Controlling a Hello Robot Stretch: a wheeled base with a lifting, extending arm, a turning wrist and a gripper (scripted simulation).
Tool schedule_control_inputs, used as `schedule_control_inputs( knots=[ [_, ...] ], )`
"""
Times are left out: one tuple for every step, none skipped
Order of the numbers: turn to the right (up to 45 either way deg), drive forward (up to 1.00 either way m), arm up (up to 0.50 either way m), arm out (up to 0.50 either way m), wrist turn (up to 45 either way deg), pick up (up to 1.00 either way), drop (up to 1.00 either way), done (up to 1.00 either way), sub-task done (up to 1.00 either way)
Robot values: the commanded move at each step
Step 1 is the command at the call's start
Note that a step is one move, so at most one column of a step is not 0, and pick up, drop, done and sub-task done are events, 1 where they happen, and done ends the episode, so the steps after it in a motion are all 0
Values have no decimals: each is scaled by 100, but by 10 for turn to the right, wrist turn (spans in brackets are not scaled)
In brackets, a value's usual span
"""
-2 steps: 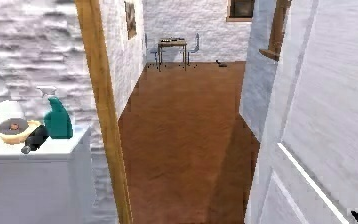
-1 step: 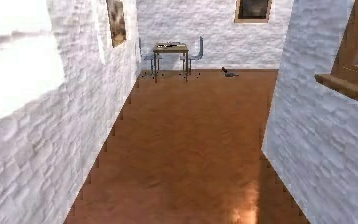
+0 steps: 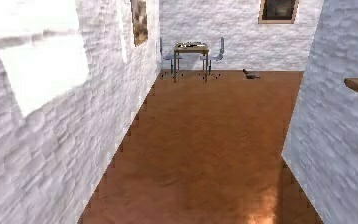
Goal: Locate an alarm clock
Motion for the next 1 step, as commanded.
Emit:
schedule_control_inputs(
  knots=[
    [0, 20, 0, 0, 0, 0, 0, 0, 0]
  ],
)
